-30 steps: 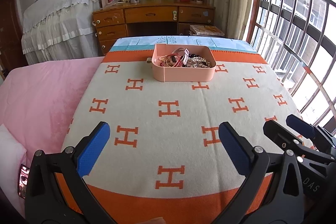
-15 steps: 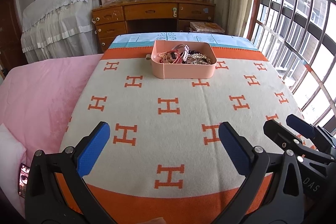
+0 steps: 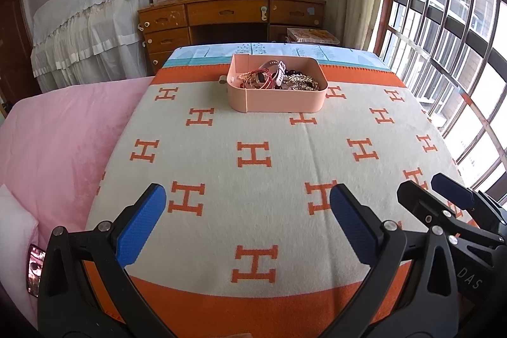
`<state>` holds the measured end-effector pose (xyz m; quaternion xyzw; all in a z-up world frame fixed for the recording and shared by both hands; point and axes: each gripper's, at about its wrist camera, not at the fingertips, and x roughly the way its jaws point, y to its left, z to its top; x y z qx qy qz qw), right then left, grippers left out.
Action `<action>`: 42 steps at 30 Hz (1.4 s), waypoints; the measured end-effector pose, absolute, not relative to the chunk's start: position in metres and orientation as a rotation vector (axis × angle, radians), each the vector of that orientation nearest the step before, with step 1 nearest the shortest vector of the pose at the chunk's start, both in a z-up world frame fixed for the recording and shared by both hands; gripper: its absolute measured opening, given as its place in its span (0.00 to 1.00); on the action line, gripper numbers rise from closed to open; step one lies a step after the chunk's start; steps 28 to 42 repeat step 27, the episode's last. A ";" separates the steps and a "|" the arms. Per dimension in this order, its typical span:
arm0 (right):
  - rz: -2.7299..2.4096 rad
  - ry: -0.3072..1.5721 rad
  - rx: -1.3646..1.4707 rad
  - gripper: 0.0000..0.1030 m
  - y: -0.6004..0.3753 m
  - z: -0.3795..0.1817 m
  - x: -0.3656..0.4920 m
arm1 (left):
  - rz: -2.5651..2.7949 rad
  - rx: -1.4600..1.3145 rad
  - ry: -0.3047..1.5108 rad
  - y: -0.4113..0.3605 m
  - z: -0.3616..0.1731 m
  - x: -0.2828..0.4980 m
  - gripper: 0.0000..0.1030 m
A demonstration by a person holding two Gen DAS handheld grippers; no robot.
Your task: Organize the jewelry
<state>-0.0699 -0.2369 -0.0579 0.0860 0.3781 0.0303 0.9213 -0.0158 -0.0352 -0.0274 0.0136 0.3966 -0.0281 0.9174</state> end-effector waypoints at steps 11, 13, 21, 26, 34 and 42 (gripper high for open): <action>0.062 0.777 0.177 0.70 -0.238 -0.057 -0.070 | -0.065 0.036 0.813 -0.037 -0.031 -0.016 0.96; 0.061 0.777 0.177 0.70 -0.237 -0.058 -0.070 | -0.064 0.035 0.813 -0.037 -0.032 -0.017 0.96; 0.062 0.777 0.178 0.70 -0.238 -0.057 -0.069 | -0.063 0.036 0.814 -0.037 -0.030 -0.016 0.96; 0.062 0.779 0.180 0.70 -0.238 -0.059 -0.070 | -0.062 0.035 0.818 -0.037 -0.034 -0.019 0.96; 0.062 0.779 0.180 0.70 -0.238 -0.059 -0.070 | -0.063 0.035 0.819 -0.037 -0.034 -0.019 0.96; 0.062 0.779 0.180 0.70 -0.238 -0.059 -0.070 | -0.063 0.035 0.819 -0.037 -0.034 -0.019 0.96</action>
